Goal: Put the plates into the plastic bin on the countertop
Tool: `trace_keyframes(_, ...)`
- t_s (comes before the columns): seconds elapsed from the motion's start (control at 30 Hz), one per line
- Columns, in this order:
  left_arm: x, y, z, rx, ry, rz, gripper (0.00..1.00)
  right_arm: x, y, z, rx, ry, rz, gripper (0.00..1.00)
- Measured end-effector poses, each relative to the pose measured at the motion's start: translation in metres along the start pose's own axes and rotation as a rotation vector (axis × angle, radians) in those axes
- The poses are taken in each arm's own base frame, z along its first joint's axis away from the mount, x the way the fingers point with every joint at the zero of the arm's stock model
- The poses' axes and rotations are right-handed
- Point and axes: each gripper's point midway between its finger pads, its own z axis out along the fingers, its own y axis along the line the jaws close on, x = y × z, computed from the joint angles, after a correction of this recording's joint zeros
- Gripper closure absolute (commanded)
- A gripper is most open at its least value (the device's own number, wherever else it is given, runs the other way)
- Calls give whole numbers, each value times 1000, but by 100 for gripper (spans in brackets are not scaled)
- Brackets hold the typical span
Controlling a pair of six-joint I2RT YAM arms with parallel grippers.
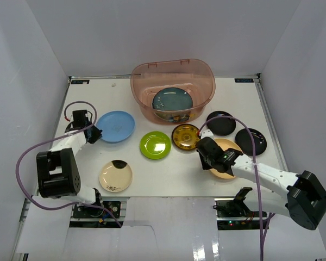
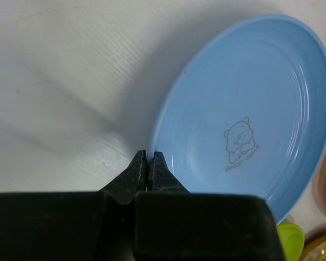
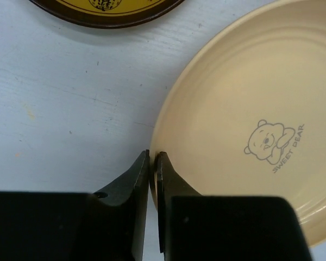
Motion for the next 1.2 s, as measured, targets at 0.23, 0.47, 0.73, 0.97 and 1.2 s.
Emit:
trace_keyframes(0.23,-42,-51,-121,290,-219,19,100,-30,4,-40,-39,-108,20,92)
trace_keyframes(0.47,-86,-141,-262,666,-415,69,100,-58,10,-65,-82,-191,45,92)
trace_keyframes(0.73,-45,-291,-247,785,-245,265,100,-104,4,-114,-68,-272,42,92)
trace_keyframes(0.97,-2,-352,-118,592,-110,413,100,-196,2,-191,-82,-521,58,92)
trace_keyframes(1.2,20,-344,-23,399,-43,525,74,-241,7,-199,-22,-566,-7,92)
